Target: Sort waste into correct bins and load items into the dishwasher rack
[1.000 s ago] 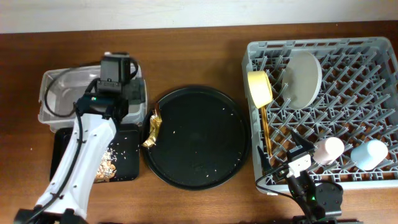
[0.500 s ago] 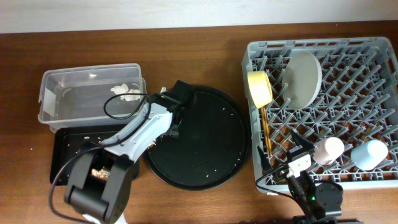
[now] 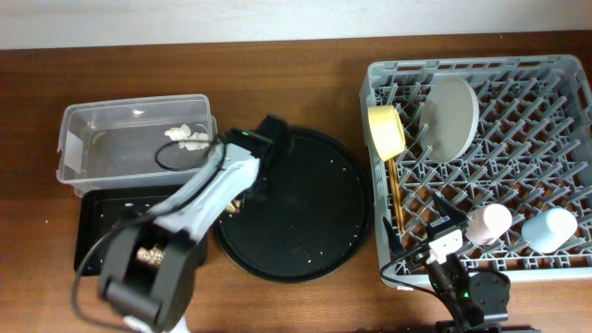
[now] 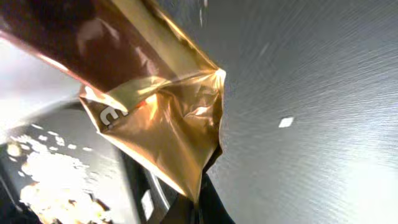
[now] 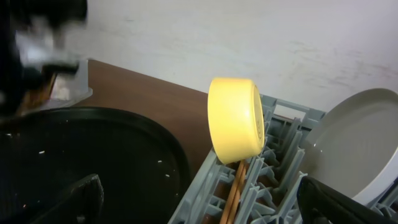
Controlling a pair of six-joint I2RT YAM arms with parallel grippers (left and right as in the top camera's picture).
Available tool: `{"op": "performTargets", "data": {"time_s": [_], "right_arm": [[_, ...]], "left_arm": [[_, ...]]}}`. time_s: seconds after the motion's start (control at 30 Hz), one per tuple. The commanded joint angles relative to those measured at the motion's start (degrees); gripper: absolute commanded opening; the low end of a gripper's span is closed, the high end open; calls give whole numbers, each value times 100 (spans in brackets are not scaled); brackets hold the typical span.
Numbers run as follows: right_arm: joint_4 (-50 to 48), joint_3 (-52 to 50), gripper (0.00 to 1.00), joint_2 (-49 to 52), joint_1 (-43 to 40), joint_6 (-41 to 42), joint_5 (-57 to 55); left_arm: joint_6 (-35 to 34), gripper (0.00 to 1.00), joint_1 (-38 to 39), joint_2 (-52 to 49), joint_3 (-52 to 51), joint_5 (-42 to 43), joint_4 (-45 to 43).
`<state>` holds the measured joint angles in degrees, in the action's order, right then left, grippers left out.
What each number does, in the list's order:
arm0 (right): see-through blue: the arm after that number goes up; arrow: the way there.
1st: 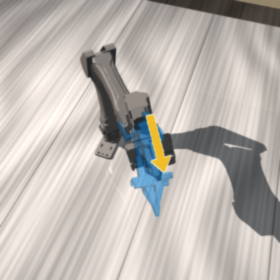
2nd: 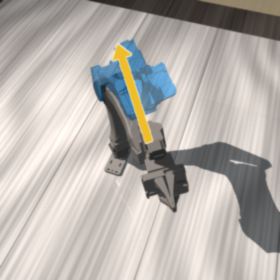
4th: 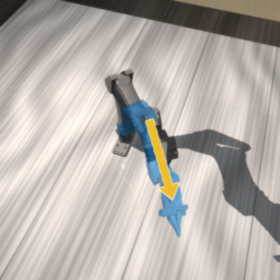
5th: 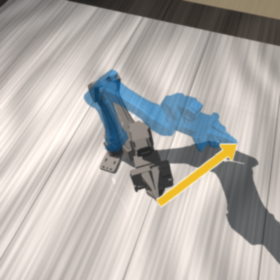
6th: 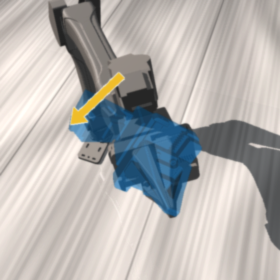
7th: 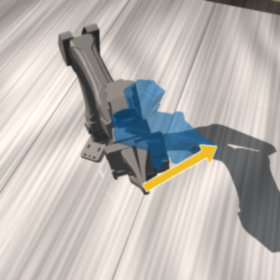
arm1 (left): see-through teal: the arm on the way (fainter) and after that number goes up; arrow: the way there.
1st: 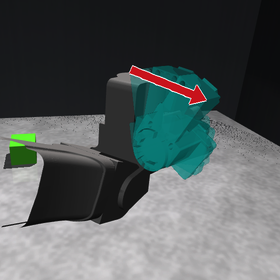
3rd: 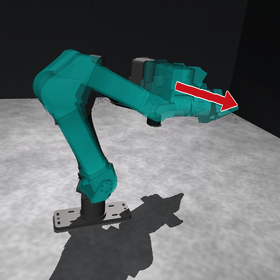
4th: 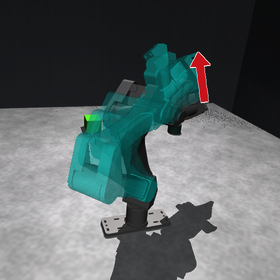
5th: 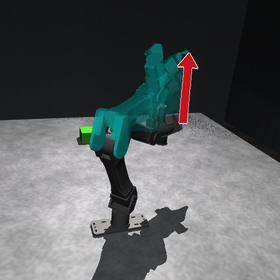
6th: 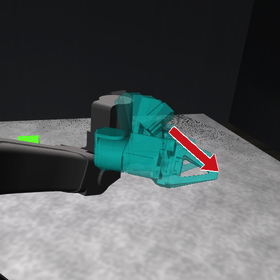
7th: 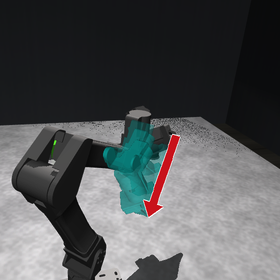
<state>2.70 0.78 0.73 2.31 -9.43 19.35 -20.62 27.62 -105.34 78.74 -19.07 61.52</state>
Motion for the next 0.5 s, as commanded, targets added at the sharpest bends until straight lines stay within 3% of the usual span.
{"op": "performTargets", "data": {"time_s": [0.0,0.1,0.23,0.27,0.33,0.37,0.4,0.43,0.47], "right_arm": [[4,-46,98,-33,31,0,-52],[4,-46,98,-33,31,2,-52],[4,-46,98,-33,31,2,-52],[4,-46,98,-33,31,2,-52],[4,-46,98,-33,31,0,-52],[4,-46,98,-33,31,0,-52],[4,-46,98,-33,31,0,-52],[4,-46,98,-33,31,2,-52],[4,-46,98,-33,31,0,-52]], "left_arm": [[94,0,-101,1169,479,-127,-55],[90,0,-579,1495,479,-649,-409],[-446,1,-1707,793,442,-509,-1375],[-442,26,-1943,531,442,-164,-1692],[-442,31,-2146,387,442,129,-1867],[-439,52,-2184,435,479,195,-1829],[-442,80,-2173,570,573,227,-1670],[-444,99,-2173,691,638,299,-1563],[-444,99,-2175,872,715,448,-1421]]}}
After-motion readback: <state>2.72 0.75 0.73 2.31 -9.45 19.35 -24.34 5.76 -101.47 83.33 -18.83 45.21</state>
